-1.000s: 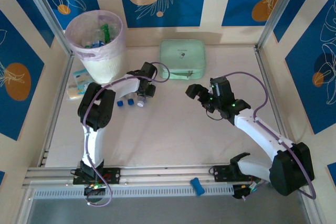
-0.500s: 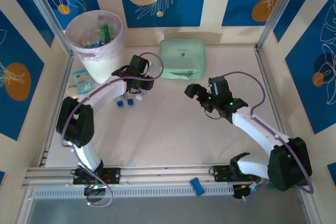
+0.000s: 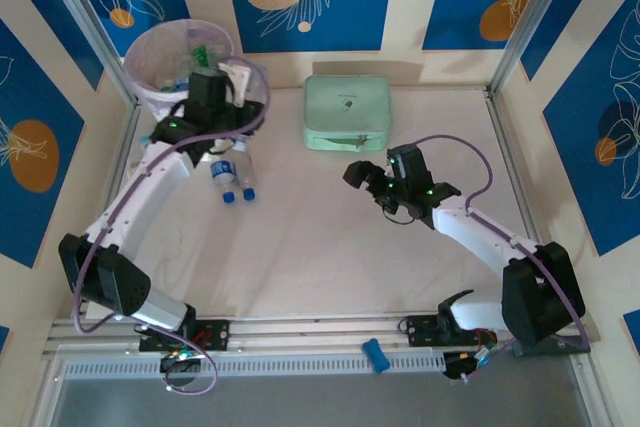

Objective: Put the plastic bottles in the bin

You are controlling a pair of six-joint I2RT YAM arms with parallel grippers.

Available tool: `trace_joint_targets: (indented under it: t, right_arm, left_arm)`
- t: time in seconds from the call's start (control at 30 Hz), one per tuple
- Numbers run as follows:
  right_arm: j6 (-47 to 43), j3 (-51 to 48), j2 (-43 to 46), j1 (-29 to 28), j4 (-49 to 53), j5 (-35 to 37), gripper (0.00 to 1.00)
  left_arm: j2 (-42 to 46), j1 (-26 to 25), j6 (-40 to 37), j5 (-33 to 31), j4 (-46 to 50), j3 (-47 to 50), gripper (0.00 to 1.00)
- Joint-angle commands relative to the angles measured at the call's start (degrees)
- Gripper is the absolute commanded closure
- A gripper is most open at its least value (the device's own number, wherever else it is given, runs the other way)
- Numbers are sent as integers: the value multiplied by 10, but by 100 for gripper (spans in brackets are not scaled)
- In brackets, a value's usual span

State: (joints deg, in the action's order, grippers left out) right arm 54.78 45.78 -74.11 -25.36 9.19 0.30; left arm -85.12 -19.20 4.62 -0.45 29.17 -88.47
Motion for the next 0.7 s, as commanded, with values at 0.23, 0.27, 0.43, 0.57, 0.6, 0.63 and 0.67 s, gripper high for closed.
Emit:
trace_joint_targets:
  t: [0.23,0.27,0.43,0.57,0.6,0.63,0.67]
  right_arm:
    - [-18,35,-17,-17,-12,-25,1]
    - [-18,37,-19,-18,-11,-24,1]
    - [-18,44,-24,-20,-7,-24,1]
    - [-19,48,-21,-21,-1,-22,1]
    - [-20,48,-20,-22,2,-20,1]
    - [-21,48,-18,-21,4,-19,1]
    - [-21,48,-16,-21,6,-17,1]
  left_arm:
    - [-11,142,-25,60,16,-141,72]
    - [-18,153,-21,65,12,-153,73]
    - [-65,188,-15,65,5,-224,73]
    - [-114,205,-17,47,3,-284,73]
    - [-128,209,-18,44,4,-298,73]
    - [-141,212,-18,41,5,-309,73]
    - [-157,215,-18,39,9,-323,73]
